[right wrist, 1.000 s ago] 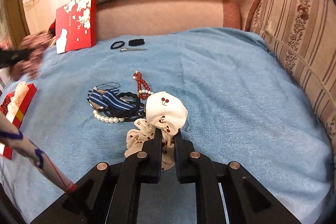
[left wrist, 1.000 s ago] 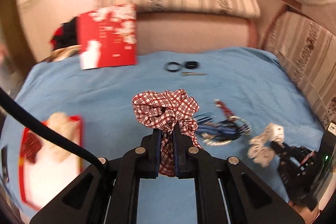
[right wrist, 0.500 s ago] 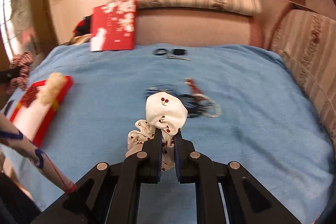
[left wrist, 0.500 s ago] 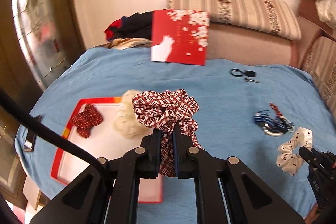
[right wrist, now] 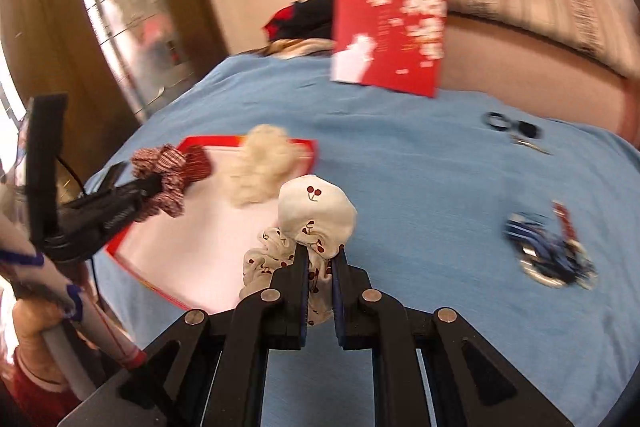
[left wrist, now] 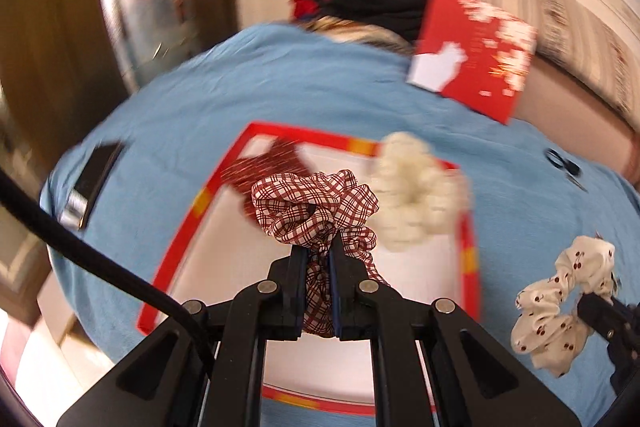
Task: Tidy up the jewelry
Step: 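Carry both scrunchies into the white tray and open both tools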
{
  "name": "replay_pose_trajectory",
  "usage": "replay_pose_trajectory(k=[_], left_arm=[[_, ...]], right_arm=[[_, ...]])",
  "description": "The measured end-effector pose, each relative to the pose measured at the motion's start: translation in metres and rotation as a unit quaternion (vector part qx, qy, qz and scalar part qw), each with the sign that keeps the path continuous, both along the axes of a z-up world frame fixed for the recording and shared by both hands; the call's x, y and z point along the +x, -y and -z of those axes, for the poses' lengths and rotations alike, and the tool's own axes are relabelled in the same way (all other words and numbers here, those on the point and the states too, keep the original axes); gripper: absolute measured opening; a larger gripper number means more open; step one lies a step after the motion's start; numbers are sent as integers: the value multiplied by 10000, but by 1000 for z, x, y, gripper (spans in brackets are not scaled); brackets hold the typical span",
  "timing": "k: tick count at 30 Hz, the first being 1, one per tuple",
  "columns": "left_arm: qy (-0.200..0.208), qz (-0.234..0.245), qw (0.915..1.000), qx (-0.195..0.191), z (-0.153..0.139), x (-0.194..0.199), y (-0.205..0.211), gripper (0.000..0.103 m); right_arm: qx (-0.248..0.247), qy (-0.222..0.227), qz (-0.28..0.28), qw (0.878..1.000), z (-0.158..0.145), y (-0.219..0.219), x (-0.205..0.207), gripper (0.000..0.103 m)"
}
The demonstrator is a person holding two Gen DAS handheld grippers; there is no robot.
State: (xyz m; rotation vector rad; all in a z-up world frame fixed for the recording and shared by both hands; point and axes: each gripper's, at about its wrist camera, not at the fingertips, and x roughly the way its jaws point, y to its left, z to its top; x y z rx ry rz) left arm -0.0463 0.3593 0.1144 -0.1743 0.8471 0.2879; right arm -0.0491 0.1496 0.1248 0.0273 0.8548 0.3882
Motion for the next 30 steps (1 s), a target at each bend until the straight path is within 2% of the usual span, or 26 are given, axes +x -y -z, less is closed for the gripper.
replay_pose_trajectory(k=[3,6,11,15,23,29,30], left_arm=[[-196,-272,9990,-299,13,5,-34,9],[-397,-531,9949,-759,28,9,-64,9],[-558,-789,9906,-969,39,14,-85,9],[-560,-875,9904,-915,40,17,-89,10],[-808,-1120,9857,-966,50,16,-95,11],[-689,-1165,9861,-967,46,14,-95,16],[-667,-1169,9863,-950,44,14,-95,20]], right_arm=[[-42,-130,-248,9996,11,-35,14,11],[-44,-359,-436,9984,28,-65,31,11],[99,-800,-535,9953,58,-94,52,11],[222,-973,-504,9937,74,-106,59,11],[30,-1025,-620,9928,77,-110,47,11],[89,-1098,-659,9917,78,-107,34,11],[108,-1118,-667,9914,79,-107,32,11]])
